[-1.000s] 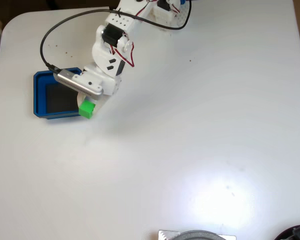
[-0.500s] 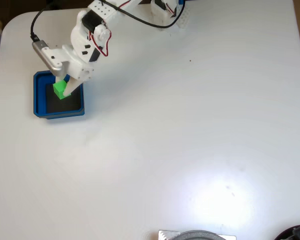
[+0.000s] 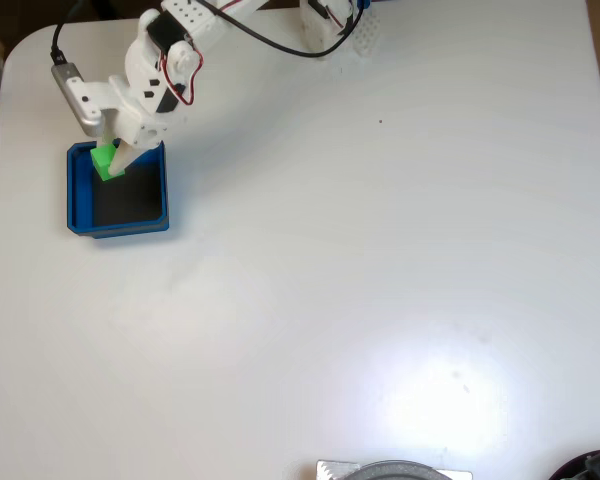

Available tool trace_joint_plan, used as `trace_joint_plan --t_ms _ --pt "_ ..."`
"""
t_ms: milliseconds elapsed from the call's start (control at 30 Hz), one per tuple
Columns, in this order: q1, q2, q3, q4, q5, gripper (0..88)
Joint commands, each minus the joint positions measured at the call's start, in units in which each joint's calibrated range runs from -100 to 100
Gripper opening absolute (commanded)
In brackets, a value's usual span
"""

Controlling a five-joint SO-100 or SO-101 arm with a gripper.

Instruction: Pick up green cube and drop it in the blue box

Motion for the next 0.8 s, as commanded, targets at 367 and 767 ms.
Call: trace_joint_plan --t_ms 367,767 --pt "0.4 4.3 -3.6 -1.2 0.3 3.1" --pt "0.3 4.4 -3.5 -0.9 -0.1 16.3"
